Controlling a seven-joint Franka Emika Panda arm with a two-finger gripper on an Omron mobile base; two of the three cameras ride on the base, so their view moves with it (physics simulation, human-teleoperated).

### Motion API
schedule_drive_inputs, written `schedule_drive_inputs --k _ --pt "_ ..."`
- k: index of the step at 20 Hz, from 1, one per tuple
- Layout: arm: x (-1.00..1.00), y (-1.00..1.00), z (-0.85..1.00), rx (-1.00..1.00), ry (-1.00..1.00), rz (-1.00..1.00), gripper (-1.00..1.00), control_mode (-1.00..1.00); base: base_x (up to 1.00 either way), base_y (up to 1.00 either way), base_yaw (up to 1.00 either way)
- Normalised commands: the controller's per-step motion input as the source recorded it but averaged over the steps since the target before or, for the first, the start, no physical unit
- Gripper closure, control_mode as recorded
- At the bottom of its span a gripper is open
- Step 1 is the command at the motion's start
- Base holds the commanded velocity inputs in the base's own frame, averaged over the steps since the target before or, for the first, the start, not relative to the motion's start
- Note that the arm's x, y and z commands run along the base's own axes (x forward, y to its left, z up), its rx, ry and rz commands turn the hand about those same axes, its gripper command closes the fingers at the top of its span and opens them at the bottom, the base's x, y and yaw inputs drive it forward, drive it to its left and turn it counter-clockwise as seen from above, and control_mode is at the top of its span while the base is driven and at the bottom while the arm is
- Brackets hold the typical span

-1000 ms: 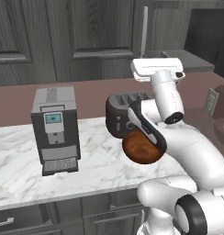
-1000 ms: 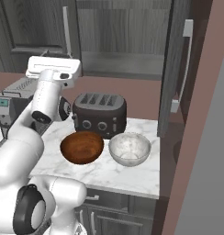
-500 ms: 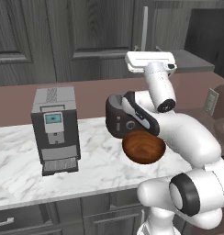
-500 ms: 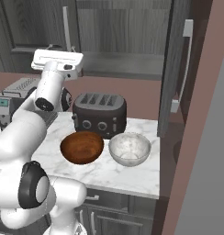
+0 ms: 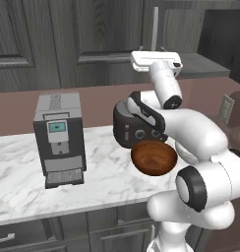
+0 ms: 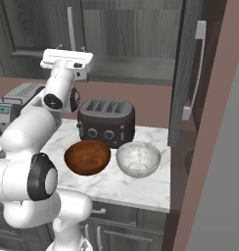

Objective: Open the cabinet. Pick the bowls from the counter and place them in the cabinet. Then close the cabinet.

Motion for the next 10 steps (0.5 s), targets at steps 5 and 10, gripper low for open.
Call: schedule_drive_inputs --k 5,10 --pt "0.47 0.0 -0.01 0.0 0.06 0.0 -1.0 -1.0 0.0 0.0 0.0" --pt "0.42 0.0 -0.02 0.0 0.04 0.0 1.0 -1.0 0.0 0.0 0.0"
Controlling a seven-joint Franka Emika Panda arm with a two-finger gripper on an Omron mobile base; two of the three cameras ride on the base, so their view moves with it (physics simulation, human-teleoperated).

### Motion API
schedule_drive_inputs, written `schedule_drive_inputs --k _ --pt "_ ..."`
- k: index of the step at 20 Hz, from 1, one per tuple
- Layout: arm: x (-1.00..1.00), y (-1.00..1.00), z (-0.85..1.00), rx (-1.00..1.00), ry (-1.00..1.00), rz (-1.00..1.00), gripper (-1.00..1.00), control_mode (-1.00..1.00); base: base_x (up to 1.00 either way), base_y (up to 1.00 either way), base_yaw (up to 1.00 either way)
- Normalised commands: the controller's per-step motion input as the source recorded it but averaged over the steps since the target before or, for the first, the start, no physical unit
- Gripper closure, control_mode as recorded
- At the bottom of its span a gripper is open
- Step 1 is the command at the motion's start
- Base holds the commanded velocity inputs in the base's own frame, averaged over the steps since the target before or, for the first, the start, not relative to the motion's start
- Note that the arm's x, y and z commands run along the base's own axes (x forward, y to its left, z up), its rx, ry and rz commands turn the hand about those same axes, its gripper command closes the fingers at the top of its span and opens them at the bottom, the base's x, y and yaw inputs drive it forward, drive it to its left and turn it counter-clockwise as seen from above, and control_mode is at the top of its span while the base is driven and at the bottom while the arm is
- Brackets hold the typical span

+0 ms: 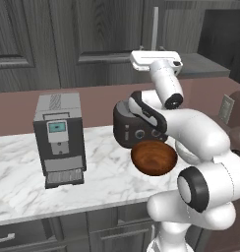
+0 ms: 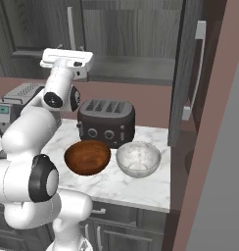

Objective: Open the cabinet. Pick the bowls from the counter and place them in the cabinet. Then close the cabinet.

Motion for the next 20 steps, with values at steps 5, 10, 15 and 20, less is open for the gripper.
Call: schedule_drive_inputs --k 5,10,15,20 --pt "0.26 0.0 0.0 0.0 0.0 -0.01 1.0 -1.0 0.0 0.0 0.0" --pt "0.28 0.0 0.0 0.0 0.0 -0.01 1.0 -1.0 0.0 0.0 0.0" --pt "0.35 -0.01 -0.13 0.0 0.11 0.0 1.0 -1.0 0.0 0.0 0.0" --pt "0.04 0.03 -0.15 0.01 0.27 0.14 1.0 -1.0 0.0 0.0 0.0"
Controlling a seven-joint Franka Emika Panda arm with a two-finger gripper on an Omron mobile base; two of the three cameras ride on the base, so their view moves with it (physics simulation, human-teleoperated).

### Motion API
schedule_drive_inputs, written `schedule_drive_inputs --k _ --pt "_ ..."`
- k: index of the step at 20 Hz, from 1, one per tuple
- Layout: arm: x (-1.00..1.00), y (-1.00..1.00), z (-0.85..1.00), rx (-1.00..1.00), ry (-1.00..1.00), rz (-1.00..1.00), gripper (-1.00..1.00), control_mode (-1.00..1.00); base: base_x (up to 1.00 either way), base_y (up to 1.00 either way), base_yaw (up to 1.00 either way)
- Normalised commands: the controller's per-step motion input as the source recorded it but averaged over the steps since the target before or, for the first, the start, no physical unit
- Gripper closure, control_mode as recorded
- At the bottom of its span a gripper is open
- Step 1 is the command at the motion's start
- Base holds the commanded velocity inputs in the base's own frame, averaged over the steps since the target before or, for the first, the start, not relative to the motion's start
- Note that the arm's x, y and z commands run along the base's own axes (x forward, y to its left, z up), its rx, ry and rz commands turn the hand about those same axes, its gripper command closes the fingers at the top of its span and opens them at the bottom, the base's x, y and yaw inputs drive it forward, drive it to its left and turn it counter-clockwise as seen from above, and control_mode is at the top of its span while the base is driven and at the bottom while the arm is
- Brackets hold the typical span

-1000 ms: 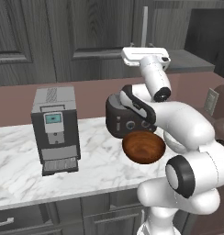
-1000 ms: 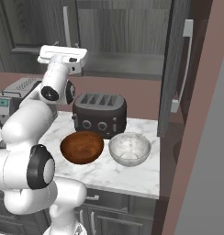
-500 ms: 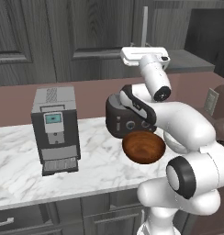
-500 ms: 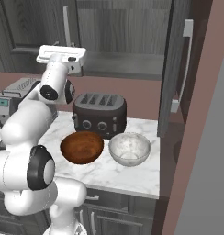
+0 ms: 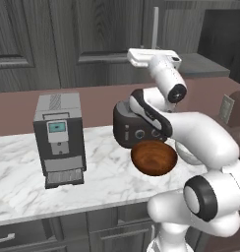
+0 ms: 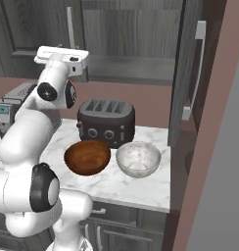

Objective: Open the cabinet. Pick the bowls from the counter and place them in the cabinet. Then close the cabinet.

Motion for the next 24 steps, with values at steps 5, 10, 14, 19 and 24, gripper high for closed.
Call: schedule_drive_inputs --k 5,10,14,19,24 --pt "-0.54 0.79 -0.24 0.0 0.25 0.42 1.0 -1.0 0.0 0.0 0.0" --pt "-0.89 1.0 -0.28 -0.06 0.04 0.49 1.0 -1.0 0.0 0.0 0.0" --pt "-0.94 1.0 -0.3 -0.11 0.0 0.47 1.0 -1.0 0.0 0.0 0.0" --pt "-0.87 1.0 -0.34 -0.14 -0.02 0.41 1.0 -1.0 0.0 0.0 0.0" --pt "-1.0 1.0 -0.22 -0.17 -0.04 0.27 1.0 -1.0 0.0 0.0 0.0"
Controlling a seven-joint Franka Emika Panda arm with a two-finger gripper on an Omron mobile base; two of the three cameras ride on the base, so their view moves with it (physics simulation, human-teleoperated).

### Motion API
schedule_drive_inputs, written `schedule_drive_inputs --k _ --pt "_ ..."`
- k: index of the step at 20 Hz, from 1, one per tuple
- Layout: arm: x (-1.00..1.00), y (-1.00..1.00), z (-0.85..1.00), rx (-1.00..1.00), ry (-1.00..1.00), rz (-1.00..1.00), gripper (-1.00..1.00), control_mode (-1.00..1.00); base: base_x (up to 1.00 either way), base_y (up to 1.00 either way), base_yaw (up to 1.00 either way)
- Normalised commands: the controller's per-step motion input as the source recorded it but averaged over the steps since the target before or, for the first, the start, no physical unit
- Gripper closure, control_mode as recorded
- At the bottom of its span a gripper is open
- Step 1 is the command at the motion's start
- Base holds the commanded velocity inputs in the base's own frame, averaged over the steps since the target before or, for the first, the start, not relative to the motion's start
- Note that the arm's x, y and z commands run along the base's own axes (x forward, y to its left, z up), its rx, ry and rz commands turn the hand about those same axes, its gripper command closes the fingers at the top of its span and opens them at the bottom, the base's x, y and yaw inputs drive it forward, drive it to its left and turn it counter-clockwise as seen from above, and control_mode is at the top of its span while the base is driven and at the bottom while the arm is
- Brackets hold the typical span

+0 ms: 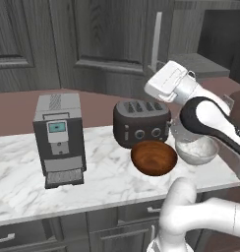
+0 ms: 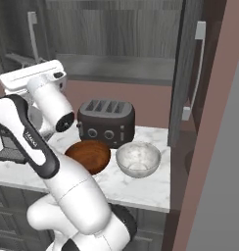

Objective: Open the cabinet. Pick the bowls from the counter and place them in the cabinet. Then close the cabinet.

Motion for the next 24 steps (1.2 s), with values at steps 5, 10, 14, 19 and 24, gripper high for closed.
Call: schedule_drive_inputs --k 5,10,14,19,24 --pt "-1.0 1.0 -0.14 -0.14 -0.01 0.14 1.0 -1.0 0.0 0.0 0.0" --pt "-1.0 1.0 -0.13 -0.09 0.0 0.06 1.0 -1.0 0.0 0.0 0.0" --pt "-0.32 0.46 0.34 -0.1 0.21 0.07 1.0 -1.0 0.0 0.0 0.0" --pt "-0.44 0.43 0.13 -0.04 0.32 0.11 1.0 -1.0 0.0 0.0 0.0" --pt "-0.36 -0.2 0.14 -0.03 0.25 0.12 -1.0 -1.0 0.0 0.0 0.0"
